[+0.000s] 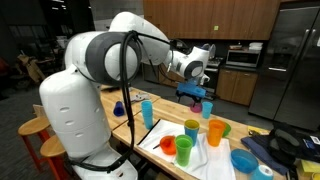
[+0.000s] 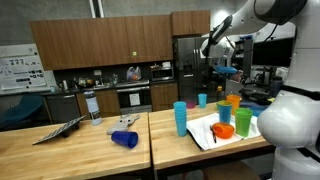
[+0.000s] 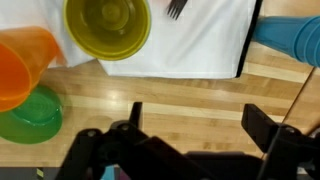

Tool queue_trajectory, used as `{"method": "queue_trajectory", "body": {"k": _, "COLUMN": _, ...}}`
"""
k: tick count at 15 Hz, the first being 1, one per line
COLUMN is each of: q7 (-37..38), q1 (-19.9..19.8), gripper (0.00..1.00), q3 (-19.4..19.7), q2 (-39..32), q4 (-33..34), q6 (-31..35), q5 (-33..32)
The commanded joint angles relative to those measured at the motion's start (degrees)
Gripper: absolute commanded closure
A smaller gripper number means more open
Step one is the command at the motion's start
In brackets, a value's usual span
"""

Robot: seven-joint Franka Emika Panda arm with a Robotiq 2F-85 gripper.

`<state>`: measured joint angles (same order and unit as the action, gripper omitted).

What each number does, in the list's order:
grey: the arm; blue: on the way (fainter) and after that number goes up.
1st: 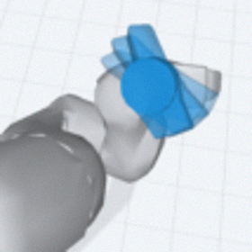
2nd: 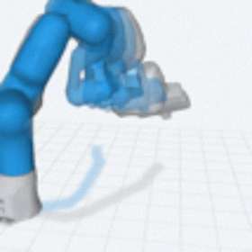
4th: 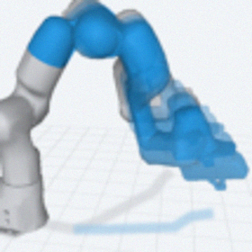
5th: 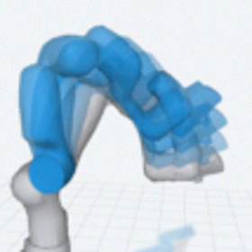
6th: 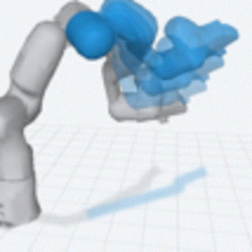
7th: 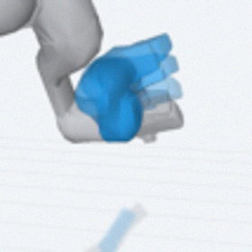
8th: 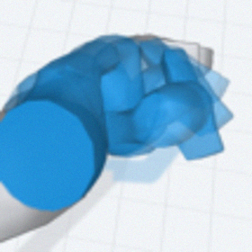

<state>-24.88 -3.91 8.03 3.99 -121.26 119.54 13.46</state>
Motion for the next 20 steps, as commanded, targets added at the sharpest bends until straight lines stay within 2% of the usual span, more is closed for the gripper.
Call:
{"method": "queue_trajectory", "body": {"k": 1, "q7": -14.0, "q1": -2.1, "gripper": 0.0, "q3": 1.5, "q2": -6.3, "q4": 8.7, "q6": -5.6, "q5": -0.7}}
{"method": "queue_trajectory", "body": {"k": 3, "q7": -19.9, "q1": -3.4, "gripper": 0.0, "q3": 1.4, "q2": -8.6, "q4": 12.2, "q6": -7.2, "q5": -1.5}}
{"method": "queue_trajectory", "body": {"k": 4, "q7": -15.4, "q1": -3.2, "gripper": 0.0, "q3": 0.7, "q2": -5.7, "q4": 7.4, "q6": -4.2, "q5": -0.4}}
{"method": "queue_trajectory", "body": {"k": 6, "q7": -18.5, "q1": -4.0, "gripper": 0.0, "q3": 0.6, "q2": -7.6, "q4": 9.9, "q6": -5.4, "q5": -0.6}}
{"method": "queue_trajectory", "body": {"k": 9, "q7": -19.2, "q1": -4.1, "gripper": 0.0, "q3": 0.5, "q2": -8.4, "q4": 11.0, "q6": -5.8, "q5": -0.7}}
{"method": "queue_trajectory", "body": {"k": 10, "q7": -25.0, "q1": -4.1, "gripper": 0.0, "q3": -0.1, "q2": -7.9, "q4": 10.0, "q6": -5.0, "q5": 2.1}}
{"method": "queue_trajectory", "body": {"k": 11, "q7": -28.2, "q1": -3.6, "gripper": 0.0, "q3": -0.8, "q2": -7.6, "q4": 9.5, "q6": -5.9, "q5": 1.0}}
{"method": "queue_trajectory", "body": {"k": 16, "q7": -35.3, "q1": -2.8, "gripper": 0.0, "q3": -2.2, "q2": -8.7, "q4": 10.1, "q6": -5.6, "q5": -10.0}}
{"method": "queue_trajectory", "body": {"k": 20, "q7": -43.0, "q1": -3.2, "gripper": 0.0, "q3": -2.3, "q2": -9.1, "q4": 10.7, "q6": -2.4, "q5": -17.9}}
